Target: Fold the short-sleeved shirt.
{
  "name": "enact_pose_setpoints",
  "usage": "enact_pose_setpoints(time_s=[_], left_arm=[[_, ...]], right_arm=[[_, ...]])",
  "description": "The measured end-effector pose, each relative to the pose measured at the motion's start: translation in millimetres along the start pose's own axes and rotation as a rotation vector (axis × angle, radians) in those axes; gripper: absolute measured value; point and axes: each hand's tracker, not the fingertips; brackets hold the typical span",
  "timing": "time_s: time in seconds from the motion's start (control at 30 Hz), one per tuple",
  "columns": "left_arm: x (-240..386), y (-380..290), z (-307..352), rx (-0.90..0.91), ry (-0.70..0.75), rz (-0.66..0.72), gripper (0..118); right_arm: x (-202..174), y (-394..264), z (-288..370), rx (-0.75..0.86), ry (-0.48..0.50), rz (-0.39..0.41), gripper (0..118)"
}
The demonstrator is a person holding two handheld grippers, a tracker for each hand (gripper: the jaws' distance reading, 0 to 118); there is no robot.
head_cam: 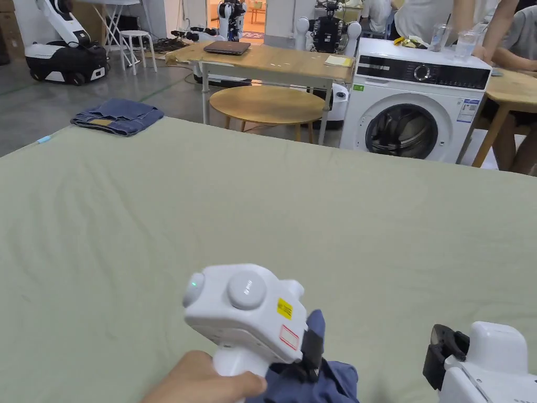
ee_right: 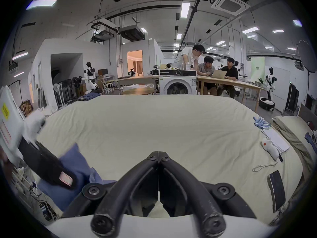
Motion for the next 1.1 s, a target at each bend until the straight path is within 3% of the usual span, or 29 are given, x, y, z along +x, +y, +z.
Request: enact_pose_setpoints(time_s=[0.17,0.23,0.3,0.47,0.57,0.6,0.67,0.9,1.1], left_arm=[[6.0,-3.8,-39.3,-0.056,0.029,-0.023,4],[4.3,-5.5,-37.1,-0.049,0.005,0.001,17],[1.3,-5.1,-27.1,-0.038,-0.082,0.041,42],[2.4,-5.8,15.9,0.024,-0.164,-0.010,48],[-2.8,-5.0,36.5,0.071,-0.272,-0.001,46],[-6.9,-5.7,36.8,0.101,-0.305,-0.012,39],[-12.9,-8.1,28.0,0.112,-0.292,-0.016,3],[-36.1,-25.6,-67.7,-0.043,-0.387,0.120,0],[-40.7,-37.0,-97.8,0.005,-0.371,0.157,0]], right_arm=[[6.9,-1.9,2.0,-0.013,-0.017,-0.003,0],[9.6,-2.2,2.7,-0.015,-0.024,-0.007,0],[11.7,-2.1,3.5,-0.015,-0.028,-0.011,0],[14.5,-1.0,5.8,-0.008,-0.030,-0.021,0],[14.7,0.2,7.7,0.002,-0.026,-0.032,0],[14.4,0.0,8.3,0.004,-0.024,-0.036,0],[13.4,0.1,9.8,0.018,-0.013,-0.042,0],[8.8,1.5,17.1,0.078,0.020,-0.050,0],[9.0,3.8,18.3,0.090,0.022,-0.041,0]])
